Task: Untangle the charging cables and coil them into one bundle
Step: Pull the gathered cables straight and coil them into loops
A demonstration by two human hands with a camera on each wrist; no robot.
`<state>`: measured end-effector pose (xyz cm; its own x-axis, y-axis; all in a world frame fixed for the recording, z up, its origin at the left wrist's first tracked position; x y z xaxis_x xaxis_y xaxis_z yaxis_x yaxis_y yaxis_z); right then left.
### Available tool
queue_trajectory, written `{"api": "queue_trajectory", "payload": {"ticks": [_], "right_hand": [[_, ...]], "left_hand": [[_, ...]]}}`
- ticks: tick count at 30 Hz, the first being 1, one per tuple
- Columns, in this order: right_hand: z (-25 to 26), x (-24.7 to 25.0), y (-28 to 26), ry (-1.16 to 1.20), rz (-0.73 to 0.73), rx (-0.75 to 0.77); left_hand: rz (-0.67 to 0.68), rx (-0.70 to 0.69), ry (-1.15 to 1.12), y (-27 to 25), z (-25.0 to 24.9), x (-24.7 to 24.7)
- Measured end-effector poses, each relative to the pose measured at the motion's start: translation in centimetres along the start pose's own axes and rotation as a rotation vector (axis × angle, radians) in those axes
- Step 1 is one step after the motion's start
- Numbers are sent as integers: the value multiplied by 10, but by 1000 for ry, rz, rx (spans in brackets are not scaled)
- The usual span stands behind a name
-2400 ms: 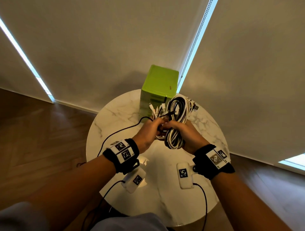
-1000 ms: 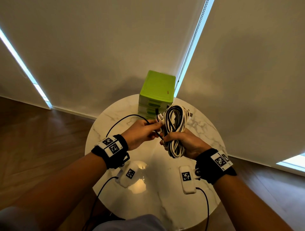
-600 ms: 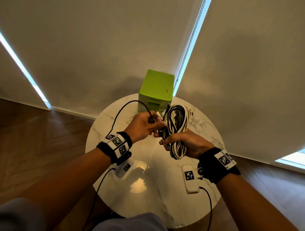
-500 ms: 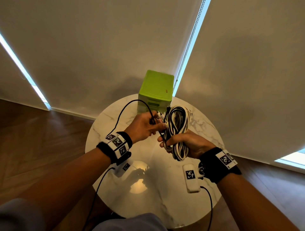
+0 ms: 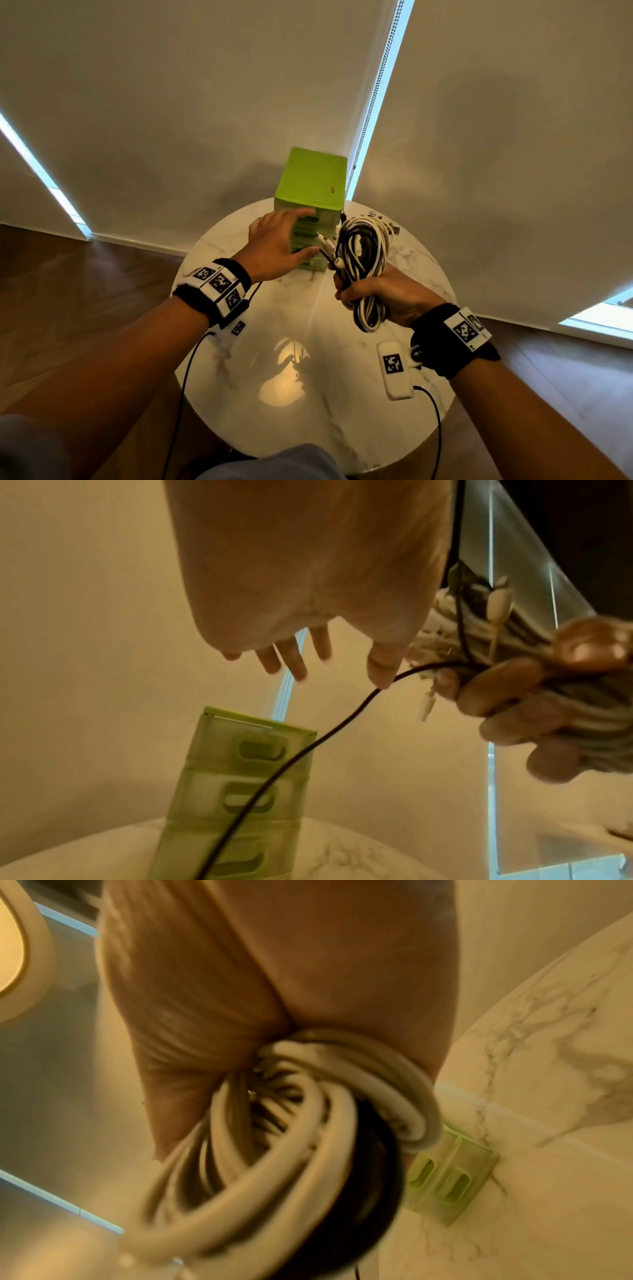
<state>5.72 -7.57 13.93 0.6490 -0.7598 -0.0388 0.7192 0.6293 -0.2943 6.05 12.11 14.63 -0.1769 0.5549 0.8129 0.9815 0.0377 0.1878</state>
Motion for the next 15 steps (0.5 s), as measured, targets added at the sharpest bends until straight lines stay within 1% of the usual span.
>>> {"api": "queue_trajectory", "payload": {"ticks": [1, 2, 4, 5, 7, 9, 11, 13, 15], "right_hand": [[1, -1, 0, -24, 7, 3], [2, -1, -1, -46, 3, 0], [2, 2, -2, -58, -3, -11], [2, 4, -3, -50, -3, -17], [4, 5, -6, -39, 12, -13], [8, 3, -8, -69, 43, 3], [10, 4, -9, -122, 41, 1], [9, 11, -8, -208, -2, -17], [7, 19, -5, -346, -72, -40]], "left_hand": [[61, 19, 37, 1, 6, -6], [107, 52, 16, 0, 11, -8], [128, 126, -123, -4, 22, -14], [111, 127, -177, -6, 25, -15], [93, 68, -190, -8, 21, -19], [179, 31, -207, -9, 12, -25], [247, 40, -235, -9, 6, -29], [193, 103, -311, -6, 6, -22], [141, 186, -488, -4, 4, -16]]}}
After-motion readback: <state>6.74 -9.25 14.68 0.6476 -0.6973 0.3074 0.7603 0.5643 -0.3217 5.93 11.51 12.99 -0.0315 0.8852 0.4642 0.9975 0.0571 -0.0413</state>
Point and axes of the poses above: each hand's wrist, its own y-axis towards the middle knuckle, its own x-axis out of the back of the hand, z = x × y, the point moved 7 cm from there along y, towards the middle knuckle, and after that the axes turned 2 degrees about -z, right-handed, at the moved point
